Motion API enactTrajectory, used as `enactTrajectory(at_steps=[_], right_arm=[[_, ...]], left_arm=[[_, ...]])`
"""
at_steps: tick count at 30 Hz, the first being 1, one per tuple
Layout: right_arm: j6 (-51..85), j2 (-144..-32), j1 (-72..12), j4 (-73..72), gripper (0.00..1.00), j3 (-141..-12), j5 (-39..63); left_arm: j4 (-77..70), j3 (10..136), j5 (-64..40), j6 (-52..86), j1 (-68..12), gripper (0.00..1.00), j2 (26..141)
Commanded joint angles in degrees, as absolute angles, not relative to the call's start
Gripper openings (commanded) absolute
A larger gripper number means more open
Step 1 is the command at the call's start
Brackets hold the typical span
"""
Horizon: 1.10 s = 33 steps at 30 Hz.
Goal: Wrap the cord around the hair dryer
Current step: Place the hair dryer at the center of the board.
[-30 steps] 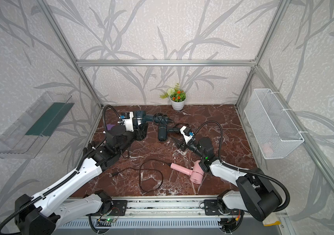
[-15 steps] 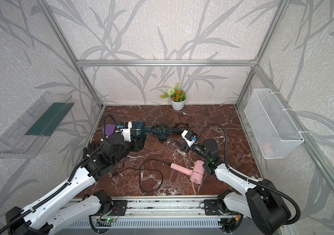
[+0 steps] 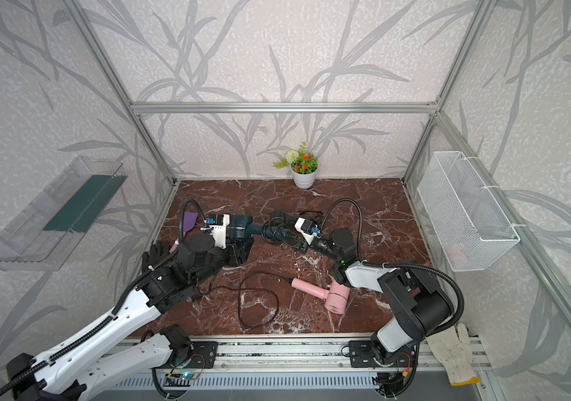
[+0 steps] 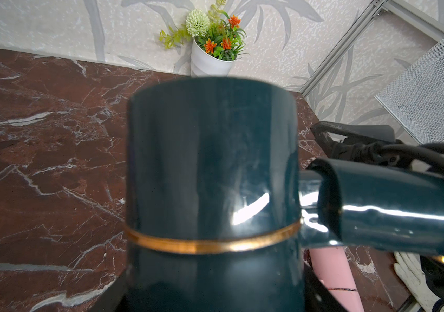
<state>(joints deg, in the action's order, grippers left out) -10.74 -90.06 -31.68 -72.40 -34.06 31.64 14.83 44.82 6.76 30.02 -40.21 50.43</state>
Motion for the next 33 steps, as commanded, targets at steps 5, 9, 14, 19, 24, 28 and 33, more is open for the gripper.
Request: enactTrajectory(at_steps=[5,9,14,19,24,28,33], right_arm=[[-10.6,-92.5,-34.2,-78.9,0.69,-36.7,32.8],[-10.2,-93.0,-34.5,-80.1,0.67,-36.9,32.5],[-10.0,-92.6,-34.7,-80.5,0.66,-37.5,32.0],[-9.0,-92.1,-35.2,-80.5,0.63,-38.6,33.5],[-8.4,-92.4,-35.5,-80.3,0.47,-38.9,34.5],[-8.8,-93.0,-35.9,-79.9,0.26,-38.4,34.0],[-6.7,-93.1,-36.0,-79.9,0.14,-37.1,32.4]], left_arm=[[12.1,46.0,7.0,31.7,-40.4,0.00,49.1],[12.3,45.9,6.9,31.8,-40.4,0.00,48.9],[12.0,45.7,6.7,32.1,-40.4,0.00,48.9],[11.7,45.7,6.4,32.4,-40.4,0.00,48.9],[11.6,45.9,6.5,32.6,-40.4,0.00,49.2],[11.3,46.3,6.8,32.7,-40.4,0.00,49.4],[10.5,46.5,9.5,33.9,-40.4,0.00,49.5]])
